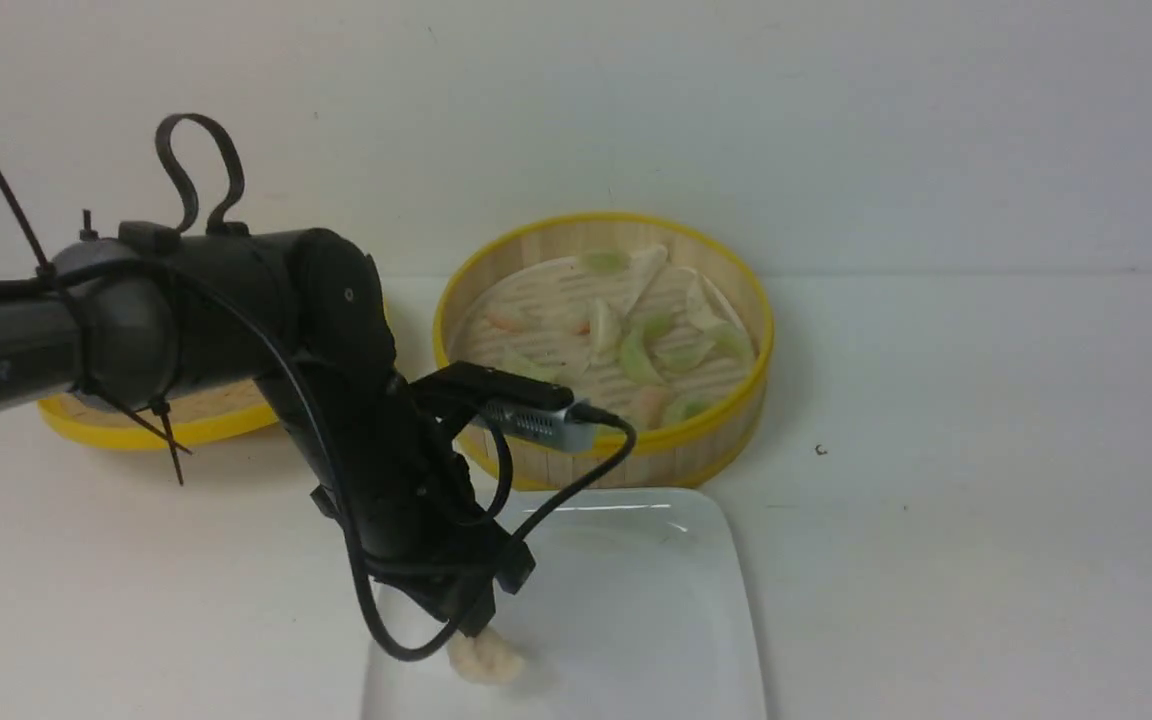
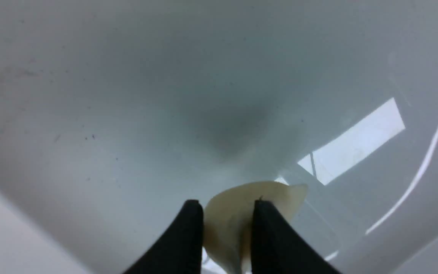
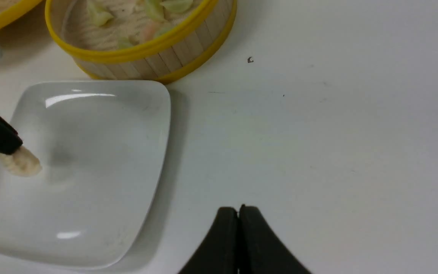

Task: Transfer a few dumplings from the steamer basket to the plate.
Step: Use the left arm to put the dumpling into the plate, then use the right arm to grab a dumpling from inside the steamer

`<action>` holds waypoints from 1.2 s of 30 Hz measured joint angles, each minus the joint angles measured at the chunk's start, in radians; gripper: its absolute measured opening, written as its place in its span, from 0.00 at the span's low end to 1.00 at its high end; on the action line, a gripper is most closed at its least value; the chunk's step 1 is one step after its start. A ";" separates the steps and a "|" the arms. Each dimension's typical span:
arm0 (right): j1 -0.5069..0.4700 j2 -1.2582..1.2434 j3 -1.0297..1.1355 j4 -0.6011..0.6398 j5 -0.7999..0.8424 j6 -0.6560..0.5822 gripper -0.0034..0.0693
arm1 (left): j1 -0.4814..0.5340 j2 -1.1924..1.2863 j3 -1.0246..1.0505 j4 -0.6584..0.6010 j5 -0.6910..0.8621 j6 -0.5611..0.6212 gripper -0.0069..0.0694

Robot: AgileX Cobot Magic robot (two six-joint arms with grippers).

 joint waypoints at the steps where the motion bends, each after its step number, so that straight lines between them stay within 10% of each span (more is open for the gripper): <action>1: 0.000 0.024 -0.011 0.012 0.002 -0.019 0.03 | 0.000 0.002 0.000 0.000 -0.005 0.000 0.38; 5: 0.001 0.203 -0.139 0.086 0.031 -0.130 0.03 | 0.000 0.004 -0.036 0.000 0.036 -0.020 0.66; 9: 0.028 0.397 -0.289 0.128 0.064 -0.234 0.03 | 0.001 -0.008 -0.120 0.000 0.153 -0.055 0.72; 18: 0.249 0.842 -0.603 0.033 0.037 -0.267 0.03 | 0.013 -0.289 -0.146 0.008 0.217 -0.097 0.13; 27: 0.284 1.170 -0.827 0.035 -0.051 -0.326 0.14 | 0.013 -0.601 -0.106 0.036 0.269 -0.171 0.08; 36: 0.384 1.416 -0.992 0.011 -0.079 -0.399 0.50 | 0.013 -0.763 -0.068 0.141 0.288 -0.252 0.08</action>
